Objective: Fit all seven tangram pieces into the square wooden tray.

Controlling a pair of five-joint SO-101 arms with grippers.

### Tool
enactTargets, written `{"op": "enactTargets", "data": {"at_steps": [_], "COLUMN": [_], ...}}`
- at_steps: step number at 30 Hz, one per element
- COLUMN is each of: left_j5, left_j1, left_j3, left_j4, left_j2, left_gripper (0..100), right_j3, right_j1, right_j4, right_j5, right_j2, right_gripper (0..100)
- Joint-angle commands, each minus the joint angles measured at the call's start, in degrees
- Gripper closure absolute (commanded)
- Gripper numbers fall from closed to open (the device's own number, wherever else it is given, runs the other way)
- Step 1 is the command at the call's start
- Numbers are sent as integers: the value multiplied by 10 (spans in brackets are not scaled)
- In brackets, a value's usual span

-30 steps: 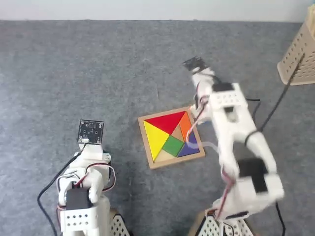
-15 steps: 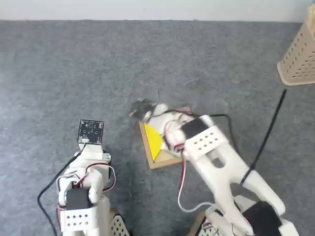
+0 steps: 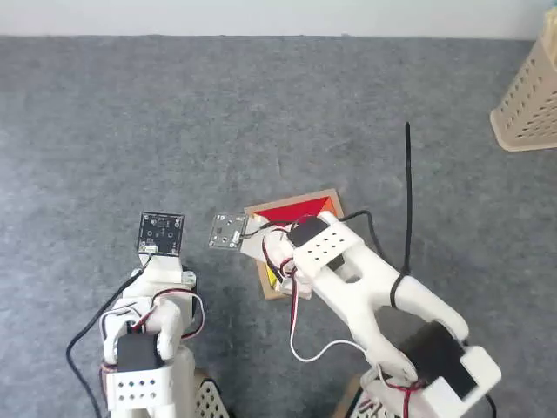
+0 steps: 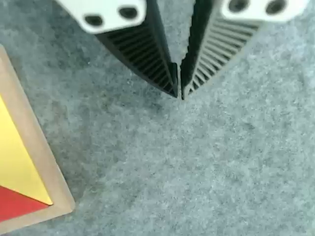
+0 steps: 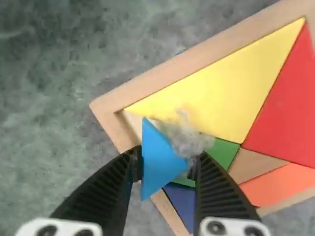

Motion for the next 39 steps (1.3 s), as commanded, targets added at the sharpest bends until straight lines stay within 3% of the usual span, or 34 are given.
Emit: {"op": "enactTargets", "data": {"at_steps": [1,5,11,39], "left_j5": [-3,-3,-3,-3], "left_j1": [0,0,0,0], "left_j3": [-4,-4,-4,-4], "left_j4": [4,4,4,4], "left_j2": [-11,-11,-11,-11], "left_gripper": [988,988,988,988], "right_j3": [-14,-13,-11,-48], "right_j1": [-9,-9,-10,27], "right_j4": [-12,-17,-15,17], "right_j5": [26,47,45,2], "right_j2": [-3,-3,-3,-9], "right_gripper": [872,868,750,748]}}
